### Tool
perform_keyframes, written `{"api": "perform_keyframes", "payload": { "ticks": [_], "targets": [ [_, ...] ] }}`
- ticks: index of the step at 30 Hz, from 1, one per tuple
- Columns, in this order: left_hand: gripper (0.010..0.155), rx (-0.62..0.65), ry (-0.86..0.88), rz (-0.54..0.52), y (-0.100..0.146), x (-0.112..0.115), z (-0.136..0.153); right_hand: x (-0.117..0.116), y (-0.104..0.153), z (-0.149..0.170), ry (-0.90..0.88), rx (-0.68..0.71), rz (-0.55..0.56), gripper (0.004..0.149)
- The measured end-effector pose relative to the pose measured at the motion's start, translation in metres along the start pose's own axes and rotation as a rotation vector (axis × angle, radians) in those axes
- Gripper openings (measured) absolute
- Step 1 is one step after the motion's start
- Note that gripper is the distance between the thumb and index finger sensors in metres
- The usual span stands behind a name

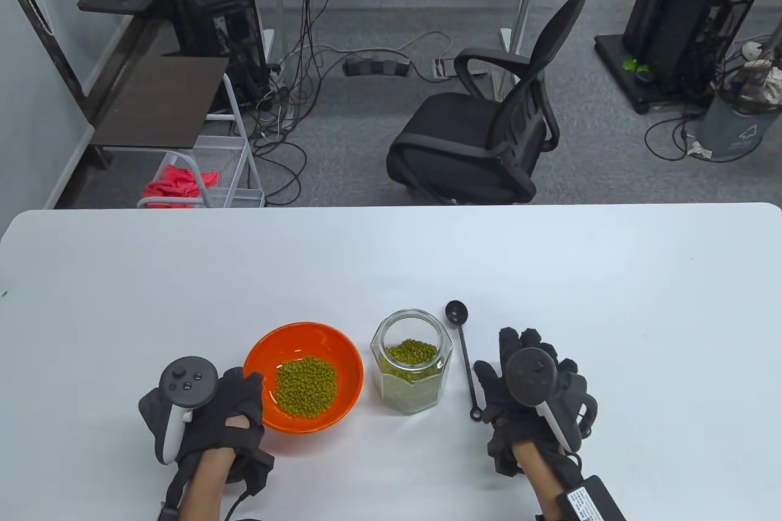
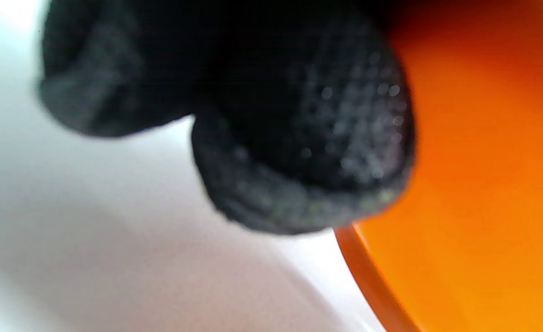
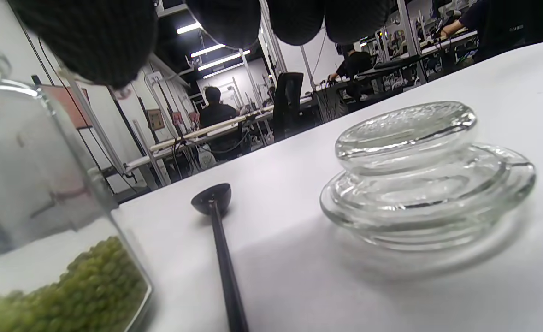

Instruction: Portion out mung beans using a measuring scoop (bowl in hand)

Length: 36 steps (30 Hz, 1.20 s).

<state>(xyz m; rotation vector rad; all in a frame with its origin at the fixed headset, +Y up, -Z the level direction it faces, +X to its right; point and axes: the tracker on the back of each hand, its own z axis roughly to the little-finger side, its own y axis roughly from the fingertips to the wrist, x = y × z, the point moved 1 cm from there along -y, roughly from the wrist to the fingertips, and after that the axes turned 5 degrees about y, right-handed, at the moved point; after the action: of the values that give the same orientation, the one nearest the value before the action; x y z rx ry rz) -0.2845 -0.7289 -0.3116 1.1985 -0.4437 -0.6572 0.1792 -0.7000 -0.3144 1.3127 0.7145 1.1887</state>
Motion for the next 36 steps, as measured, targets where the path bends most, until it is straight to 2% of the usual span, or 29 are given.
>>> {"api": "perform_keyframes", "payload": {
  "ticks": [3, 6, 17, 23, 28, 31, 36],
  "targets": [
    [0.054, -0.025, -0.008, -0.006, -0.002, 0.002, 0.003, -0.001, 0.003, 0.008, -0.019, -0.003, 0.013, 0.074],
    [0.055, -0.054, -0.014, -0.013, -0.003, 0.003, 0.006, -0.007, 0.004, 0.013, 0.000, -0.011, -0.019, 0.074],
    [0.058, -0.103, -0.038, 0.007, -0.008, 0.013, 0.012, -0.009, 0.007, 0.011, 0.018, 0.010, -0.015, 0.073],
    [0.061, -0.131, -0.059, -0.021, -0.009, 0.015, 0.016, -0.009, 0.007, 0.014, 0.008, -0.001, -0.014, 0.073],
    [0.064, -0.181, -0.171, -0.017, -0.010, 0.017, 0.017, -0.009, 0.006, 0.016, 0.001, -0.012, -0.026, 0.073],
    [0.066, -0.178, -0.216, -0.048, -0.008, 0.016, 0.014, -0.009, 0.006, 0.017, -0.005, -0.014, -0.034, 0.073],
    [0.077, -0.133, -0.319, -0.131, -0.001, 0.009, 0.004, -0.010, 0.004, 0.022, -0.029, -0.030, -0.049, 0.073]
  ]
}}
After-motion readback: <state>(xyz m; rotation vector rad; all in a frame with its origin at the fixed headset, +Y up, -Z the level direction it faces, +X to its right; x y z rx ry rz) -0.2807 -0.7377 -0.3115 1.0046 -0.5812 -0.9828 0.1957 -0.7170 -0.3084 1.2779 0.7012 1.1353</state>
